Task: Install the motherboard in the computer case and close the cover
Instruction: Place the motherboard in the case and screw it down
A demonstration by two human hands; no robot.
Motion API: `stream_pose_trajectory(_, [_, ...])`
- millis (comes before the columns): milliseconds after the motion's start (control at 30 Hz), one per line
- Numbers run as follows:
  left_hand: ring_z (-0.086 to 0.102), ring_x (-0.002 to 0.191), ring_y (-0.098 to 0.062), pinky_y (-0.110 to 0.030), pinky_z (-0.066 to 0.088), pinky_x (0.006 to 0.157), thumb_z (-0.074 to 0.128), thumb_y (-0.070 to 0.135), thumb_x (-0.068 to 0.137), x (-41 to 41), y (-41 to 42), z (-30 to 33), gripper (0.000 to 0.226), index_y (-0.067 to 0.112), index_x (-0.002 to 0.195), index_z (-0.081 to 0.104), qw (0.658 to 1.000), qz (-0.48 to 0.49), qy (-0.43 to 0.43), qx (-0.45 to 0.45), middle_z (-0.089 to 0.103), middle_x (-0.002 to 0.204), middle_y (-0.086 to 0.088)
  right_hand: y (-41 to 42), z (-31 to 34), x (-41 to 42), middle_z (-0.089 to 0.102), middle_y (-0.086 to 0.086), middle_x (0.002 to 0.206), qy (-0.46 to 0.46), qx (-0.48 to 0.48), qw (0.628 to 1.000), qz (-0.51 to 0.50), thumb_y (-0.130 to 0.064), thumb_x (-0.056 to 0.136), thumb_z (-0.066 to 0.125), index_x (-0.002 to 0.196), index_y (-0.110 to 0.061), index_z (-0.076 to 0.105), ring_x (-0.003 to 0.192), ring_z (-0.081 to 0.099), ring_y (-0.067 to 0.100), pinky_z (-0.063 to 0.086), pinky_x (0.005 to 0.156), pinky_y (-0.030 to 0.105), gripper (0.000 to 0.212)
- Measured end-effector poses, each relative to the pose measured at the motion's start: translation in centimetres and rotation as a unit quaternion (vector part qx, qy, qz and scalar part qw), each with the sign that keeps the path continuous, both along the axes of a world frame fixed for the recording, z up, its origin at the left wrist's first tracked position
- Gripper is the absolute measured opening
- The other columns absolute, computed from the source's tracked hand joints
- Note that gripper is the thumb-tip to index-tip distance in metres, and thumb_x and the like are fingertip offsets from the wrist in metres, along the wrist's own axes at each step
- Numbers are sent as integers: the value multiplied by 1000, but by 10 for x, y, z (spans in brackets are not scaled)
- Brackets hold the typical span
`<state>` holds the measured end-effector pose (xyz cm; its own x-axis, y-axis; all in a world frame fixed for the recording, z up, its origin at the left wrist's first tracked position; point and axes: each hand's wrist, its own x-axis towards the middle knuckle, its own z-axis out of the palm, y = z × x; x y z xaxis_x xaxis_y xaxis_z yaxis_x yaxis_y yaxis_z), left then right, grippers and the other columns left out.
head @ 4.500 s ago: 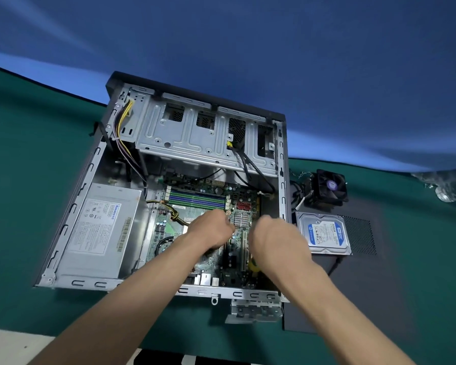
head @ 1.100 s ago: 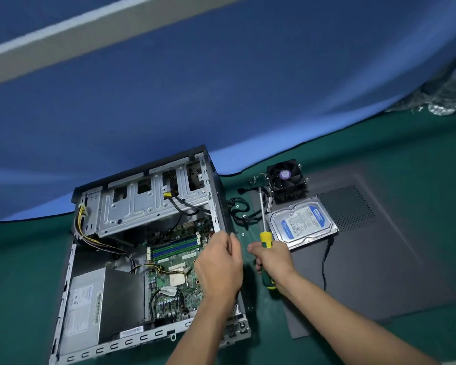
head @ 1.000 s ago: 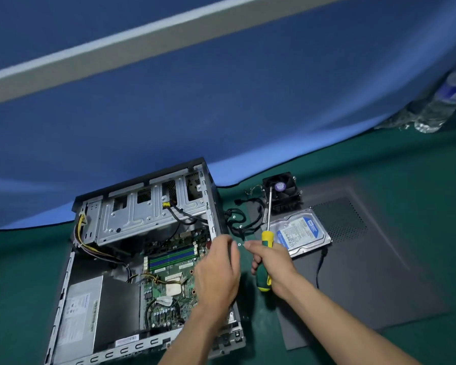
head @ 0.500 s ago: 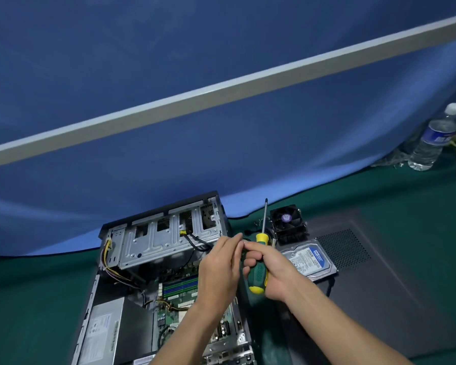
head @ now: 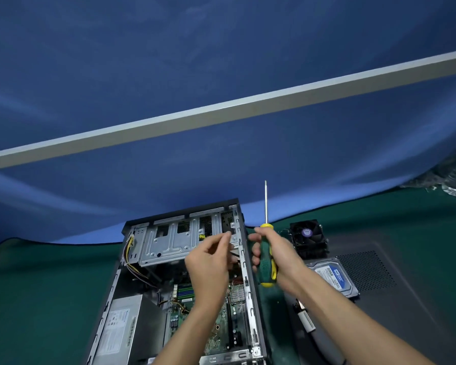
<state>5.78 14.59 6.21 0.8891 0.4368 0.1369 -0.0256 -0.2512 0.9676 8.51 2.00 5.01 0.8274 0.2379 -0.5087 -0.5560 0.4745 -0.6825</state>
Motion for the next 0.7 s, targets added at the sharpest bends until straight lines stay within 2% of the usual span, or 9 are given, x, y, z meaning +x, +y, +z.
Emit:
stream_pose_trajectory(67, [60,45,-17,-29,52,44,66,11,86,3,9,6,14,9,74,71,989,57,47,-129,67,57,-3,1,1,3,57,4,61,-54,-105,993,10,-18,95,49,87,-10,54,42,49,15,39,42,22,11])
stream_pose_trajectory(133, [62,46,-14,-22,51,43,65,12,88,5,19,14,16,4,74,68,970,102,68,-209,68,58,-4,1,3,4,63,4,76,-152,-221,963,39,-16,97,51,94,-15,54,49,54,11,41,47,23,4])
stream_pose_trajectory(167, [64,49,-13,-21,53,45,63,12,89,6,24,18,16,3,76,67,960,112,73,-247,69,62,-6,0,5,3,66,0,84,-210,-274,937,56,-21,95,55,98,-20,58,57,58,7,43,54,22,4])
stream_pose_trajectory(267, [70,61,-18,-27,59,58,55,11,94,6,39,29,16,0,86,62,922,113,89,-360,69,78,-14,-4,9,0,68,-18,108,-341,-423,832,112,-42,86,66,112,-36,66,97,61,0,48,83,27,27])
stream_pose_trajectory(300, [71,67,-21,-31,60,63,52,12,95,7,44,32,16,0,89,61,909,112,95,-390,68,83,-16,-5,13,-1,67,-21,110,-360,-465,799,123,-47,83,68,112,-39,66,102,60,2,47,88,29,31])
stream_pose_trajectory(367, [67,82,-27,-36,55,73,48,13,97,8,53,36,17,1,92,59,886,109,99,-440,66,89,-17,-4,17,-2,65,-27,99,-381,-512,758,133,-52,79,69,107,-43,65,97,62,5,48,83,29,29])
stream_pose_trajectory(433, [63,90,-29,-41,49,80,46,14,98,8,60,38,19,1,91,58,864,103,100,-482,64,94,-18,-3,18,-4,61,-30,88,-391,-523,744,143,-55,77,69,98,-44,62,90,59,2,44,74,26,24])
stream_pose_trajectory(500, [64,89,-28,-42,48,80,45,16,99,6,64,39,21,2,90,58,851,89,100,-508,65,97,-17,-4,15,-4,61,-30,87,-402,-525,736,147,-55,76,69,93,-45,60,86,56,-1,41,69,25,22])
stream_pose_trajectory(700, [63,92,-26,-41,47,85,45,17,98,2,66,31,23,3,86,59,849,79,91,-514,67,92,-15,-4,13,-6,64,-27,93,-401,-520,741,145,-52,75,72,95,-40,67,89,57,-1,47,77,27,24])
